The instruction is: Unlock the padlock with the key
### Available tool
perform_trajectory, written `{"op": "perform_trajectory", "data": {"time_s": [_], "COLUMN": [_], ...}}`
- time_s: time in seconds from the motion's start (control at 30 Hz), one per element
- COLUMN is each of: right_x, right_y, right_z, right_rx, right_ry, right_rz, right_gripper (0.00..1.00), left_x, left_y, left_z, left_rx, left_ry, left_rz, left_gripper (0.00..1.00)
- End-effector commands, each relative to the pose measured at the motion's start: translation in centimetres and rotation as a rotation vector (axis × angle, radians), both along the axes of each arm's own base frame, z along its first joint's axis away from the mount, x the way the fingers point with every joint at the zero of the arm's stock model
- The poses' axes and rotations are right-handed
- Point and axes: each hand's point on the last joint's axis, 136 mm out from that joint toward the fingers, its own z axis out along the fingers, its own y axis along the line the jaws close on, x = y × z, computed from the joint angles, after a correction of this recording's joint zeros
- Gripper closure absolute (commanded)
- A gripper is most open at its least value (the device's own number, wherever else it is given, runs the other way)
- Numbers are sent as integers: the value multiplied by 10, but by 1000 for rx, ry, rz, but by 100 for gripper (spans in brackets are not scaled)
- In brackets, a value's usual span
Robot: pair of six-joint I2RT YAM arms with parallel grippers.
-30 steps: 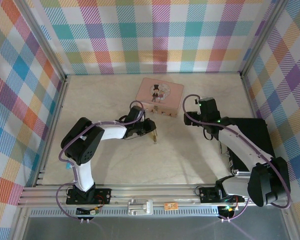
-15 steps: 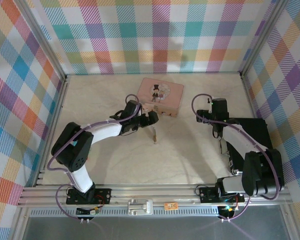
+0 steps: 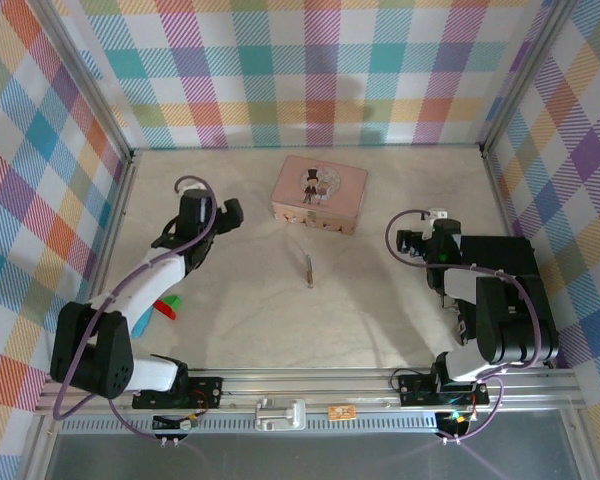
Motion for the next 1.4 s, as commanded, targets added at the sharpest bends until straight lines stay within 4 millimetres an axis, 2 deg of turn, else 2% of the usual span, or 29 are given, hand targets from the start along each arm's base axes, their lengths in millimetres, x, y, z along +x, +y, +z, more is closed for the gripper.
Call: {"op": "perform_trajectory", "data": {"time_s": [0.0, 0.1, 0.17, 0.27, 0.4, 0.5, 0.57, 0.67, 0.7, 0.77, 1.37], "right_x": [6, 6, 8, 7, 7, 7, 7, 7, 7, 7, 7], "right_y": [14, 7, 3, -1, -1, -1, -1, -1, -1, -2, -1], "right_z": [22, 17, 17, 16, 17, 17, 17, 17, 17, 17, 16], "right_rx": [25, 27, 29, 32, 31, 31, 31, 31, 31, 30, 31], "right_ry": [-161, -165, -173, -163, -166, -166, -166, -166, -165, -165, -164], "right_rz": [85, 47, 22, 2, 3, 2, 3, 3, 1, 1, 2], "right_gripper": [0, 1, 1, 1, 1, 1, 1, 1, 1, 1, 1], "left_x": [-12, -20, -21, -25, -22, -9, -2, 2, 2, 0, 3], "left_y": [49, 68, 73, 85, 98, 91, 77, 56, 56, 56, 50], "left_z": [-5, -14, -22, -44, -61, -66, -69, -80, -86, -84, -87], "left_rx": [259, 298, 298, 315, 279, 185, 110, 113, 110, 114, 182], "left_ry": [-8, 6, 2, -14, -91, -101, -140, -157, -171, -215, -173], "left_rz": [108, 161, 176, 210, 212, 125, 32, -88, -87, -87, -75], "left_gripper": [0, 0, 0, 0, 0, 0, 0, 0, 0, 0, 0]}}
